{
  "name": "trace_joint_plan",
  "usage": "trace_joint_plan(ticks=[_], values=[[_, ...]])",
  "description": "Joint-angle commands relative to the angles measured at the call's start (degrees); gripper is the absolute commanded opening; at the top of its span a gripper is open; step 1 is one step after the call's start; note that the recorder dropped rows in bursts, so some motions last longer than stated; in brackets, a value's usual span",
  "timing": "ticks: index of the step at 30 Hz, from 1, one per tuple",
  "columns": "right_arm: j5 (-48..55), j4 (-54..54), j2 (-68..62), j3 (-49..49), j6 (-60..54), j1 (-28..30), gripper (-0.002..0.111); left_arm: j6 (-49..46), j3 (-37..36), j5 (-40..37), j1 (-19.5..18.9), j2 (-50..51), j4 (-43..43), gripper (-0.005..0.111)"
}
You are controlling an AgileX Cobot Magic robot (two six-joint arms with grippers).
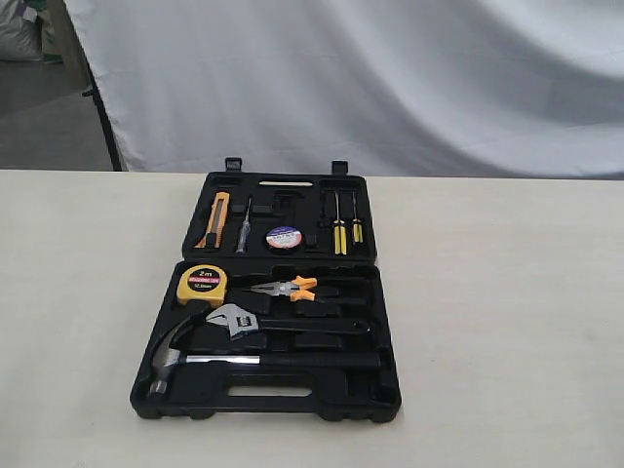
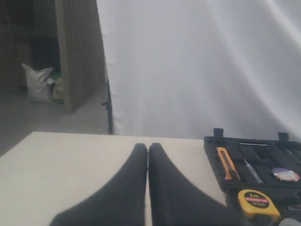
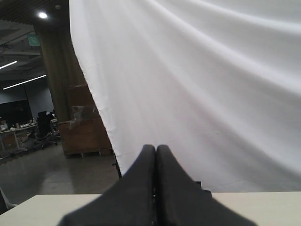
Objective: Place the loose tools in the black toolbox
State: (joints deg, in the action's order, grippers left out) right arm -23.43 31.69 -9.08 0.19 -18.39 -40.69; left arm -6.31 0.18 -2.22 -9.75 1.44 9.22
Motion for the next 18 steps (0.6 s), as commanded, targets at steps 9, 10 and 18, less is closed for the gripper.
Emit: trace_joint_plan(ticks=[9,10,18], values=[[-0.26,-0.73,0.42,-0.19,-0.25,0.18,0.000,1.65,-0.18,-8.93,-0.87,-1.44,-3.70,0.001],[-0.26,-0.73,0.42,-0.19,-0.25,0.18,0.000,2.42,-0.18,-9.22,-0.87,-1.44,-3.70,0.001],[-0.26,-0.73,0.42,-0.19,-0.25,0.18,0.000,5.58,-0.18,-11.54,-0.87,-1.44,-5.03,0.001]])
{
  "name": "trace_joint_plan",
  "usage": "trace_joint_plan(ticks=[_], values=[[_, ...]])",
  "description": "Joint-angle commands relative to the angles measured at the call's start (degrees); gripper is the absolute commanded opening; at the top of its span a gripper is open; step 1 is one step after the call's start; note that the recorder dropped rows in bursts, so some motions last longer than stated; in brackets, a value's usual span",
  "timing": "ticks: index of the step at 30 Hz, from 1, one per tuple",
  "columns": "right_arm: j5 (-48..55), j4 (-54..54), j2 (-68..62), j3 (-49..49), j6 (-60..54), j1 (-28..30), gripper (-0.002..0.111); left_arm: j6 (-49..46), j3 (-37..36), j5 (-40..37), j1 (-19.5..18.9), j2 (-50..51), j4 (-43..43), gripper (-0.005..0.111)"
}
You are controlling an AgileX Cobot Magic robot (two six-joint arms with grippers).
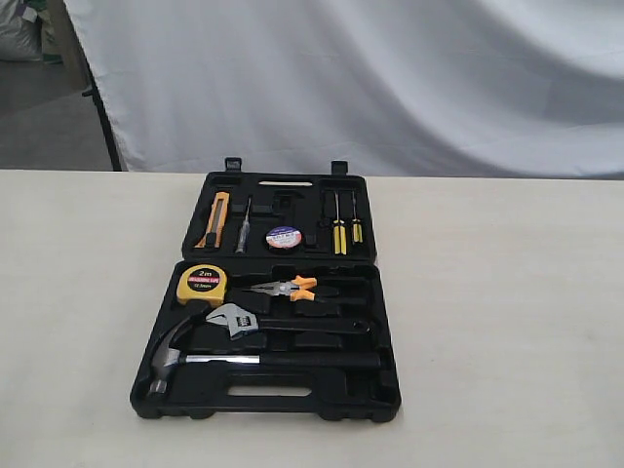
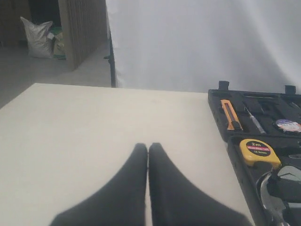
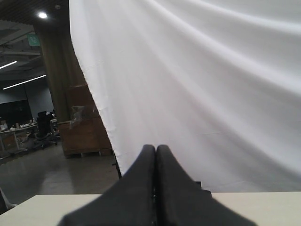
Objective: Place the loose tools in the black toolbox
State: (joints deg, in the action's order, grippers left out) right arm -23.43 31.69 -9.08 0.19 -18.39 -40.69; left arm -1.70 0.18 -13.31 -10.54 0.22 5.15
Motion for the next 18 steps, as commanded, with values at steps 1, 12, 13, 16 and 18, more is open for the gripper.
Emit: trace_joint_plan(ticks=[1,12,13,16,18], values=[[-0.26,-0.73,0.42,-0.19,-0.25,0.18,0.000,1.24,-0.18,-0.45,-0.08,-0.22,-1.82,0.001],[-0.26,-0.73,0.42,-0.19,-0.25,0.18,0.000,1.70,-0.18,-1.92,-0.08,-0.22,-1.95,0.001],[-0.26,-0.73,0.42,-0.19,-0.25,0.18,0.000,1.70,-0.18,-1.92,-0.08,-0.22,-1.95,0.001],[-0.26,-0.73,0.42,-0.19,-0.25,0.18,0.000,1.70,-0.18,-1.92,-0.08,-0.22,-1.95,0.001],[-0.26,-0.73,0.42,-0.19,-0.25,0.18,0.000,1.70,-0.18,-1.92,-0.08,-0.22,-1.95,0.001]])
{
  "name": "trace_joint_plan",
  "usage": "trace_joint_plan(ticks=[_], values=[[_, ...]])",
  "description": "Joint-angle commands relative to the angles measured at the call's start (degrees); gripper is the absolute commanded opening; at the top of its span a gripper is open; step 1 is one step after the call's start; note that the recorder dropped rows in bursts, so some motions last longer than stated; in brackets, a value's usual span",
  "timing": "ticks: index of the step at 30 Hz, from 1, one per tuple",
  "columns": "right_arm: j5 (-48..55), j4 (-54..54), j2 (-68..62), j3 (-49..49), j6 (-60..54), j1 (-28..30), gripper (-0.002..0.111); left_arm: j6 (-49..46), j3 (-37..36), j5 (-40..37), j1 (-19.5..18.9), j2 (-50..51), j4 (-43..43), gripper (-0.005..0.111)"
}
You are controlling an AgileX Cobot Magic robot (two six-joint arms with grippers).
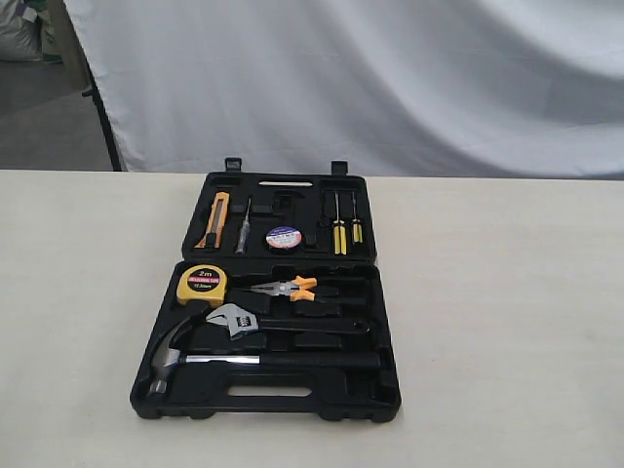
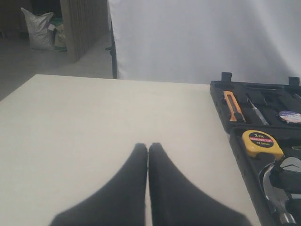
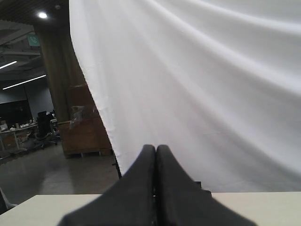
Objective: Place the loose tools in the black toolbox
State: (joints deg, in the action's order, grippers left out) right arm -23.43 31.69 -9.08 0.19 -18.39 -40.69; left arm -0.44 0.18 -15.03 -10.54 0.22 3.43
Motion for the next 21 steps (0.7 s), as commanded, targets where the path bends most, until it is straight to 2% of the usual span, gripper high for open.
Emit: trace_joint_plan(ticks=[1,14,16,19,21], values=[[-0.26,-0.73,0.42,-0.19,-0.25,0.18,0.000,0.44,-0.18,-0.20,-0.08,-0.22,-0.23,0.001],[-0.22,-1.30,0.42,-0.19,-0.13,0.18,0.000,0.44,-0.18,-0.20,-0.08,-0.22,-0.23,0.001],[-0.22,-6.74,0.42,-0.19,1.36,0.18,0.000,0.44,-0.18,-0.20,-0.08,-0.22,-0.23,0.001],[0.37,-20.40,0.42,-0.19,5.76,0.18,0.000,0.44,-0.18,-0.20,-0.08,-0.22,-0.23,0.001],[1.72,-24.19,0.42,-0.19,8.95,0.18,0.000,0.44,-0.18,-0.20,-0.08,-0.22,-0.23,0.001]])
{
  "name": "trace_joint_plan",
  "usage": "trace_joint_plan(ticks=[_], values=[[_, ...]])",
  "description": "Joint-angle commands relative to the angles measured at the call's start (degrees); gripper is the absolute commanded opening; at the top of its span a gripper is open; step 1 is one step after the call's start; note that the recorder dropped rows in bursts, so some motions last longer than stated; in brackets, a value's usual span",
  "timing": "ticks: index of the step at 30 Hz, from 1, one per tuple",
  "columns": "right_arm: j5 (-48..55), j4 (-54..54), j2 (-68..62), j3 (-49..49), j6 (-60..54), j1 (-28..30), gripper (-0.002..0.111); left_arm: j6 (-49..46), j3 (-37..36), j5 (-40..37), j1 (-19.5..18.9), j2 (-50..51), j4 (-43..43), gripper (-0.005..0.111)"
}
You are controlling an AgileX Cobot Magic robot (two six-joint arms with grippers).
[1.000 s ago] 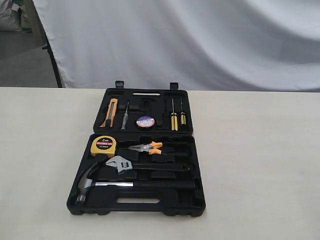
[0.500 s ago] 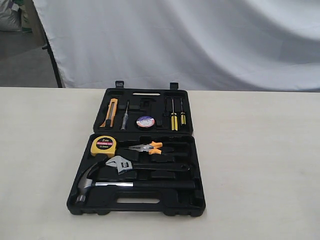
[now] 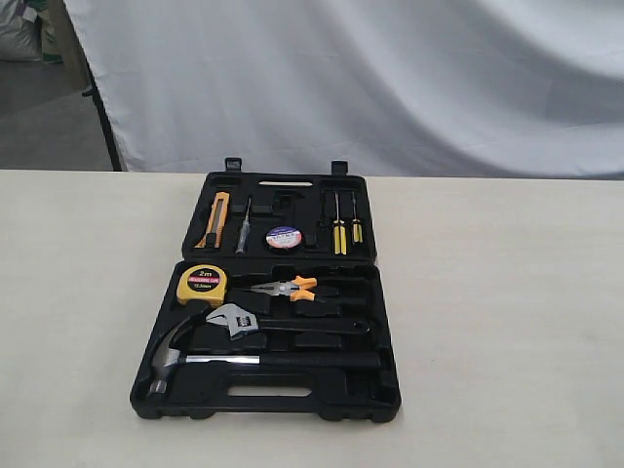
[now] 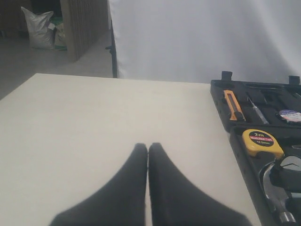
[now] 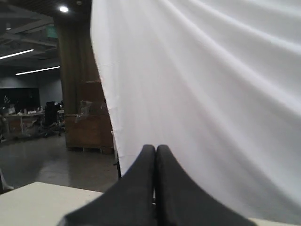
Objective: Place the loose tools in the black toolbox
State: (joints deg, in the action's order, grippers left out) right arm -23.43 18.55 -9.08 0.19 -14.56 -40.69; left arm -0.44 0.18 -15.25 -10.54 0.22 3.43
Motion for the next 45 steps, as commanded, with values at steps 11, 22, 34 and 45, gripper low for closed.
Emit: trace_joint_plan(ticks=[11,22,34,45], values=[[24.15,-16.88,0.42,-0.19,10.86,0.18,0.000,0.44,-0.18,0.02,-0.08,-0.22,-0.23,0.001],[25.89,-12.21,0.42,-0.19,10.97,7.29,0.000,0.44,-0.18,0.02,-0.08,-0.22,-0.23,0.001],[25.89,-12.21,2.37,-0.19,16.04,31.20,0.000,0.44,-0.18,0.02,-0.08,-0.22,-0.23,0.001],[26.96,-12.63,9.08,-0.19,14.56,31.06,0.000,0.44,-0.18,0.02,-0.08,-0.22,-0.23,0.001]])
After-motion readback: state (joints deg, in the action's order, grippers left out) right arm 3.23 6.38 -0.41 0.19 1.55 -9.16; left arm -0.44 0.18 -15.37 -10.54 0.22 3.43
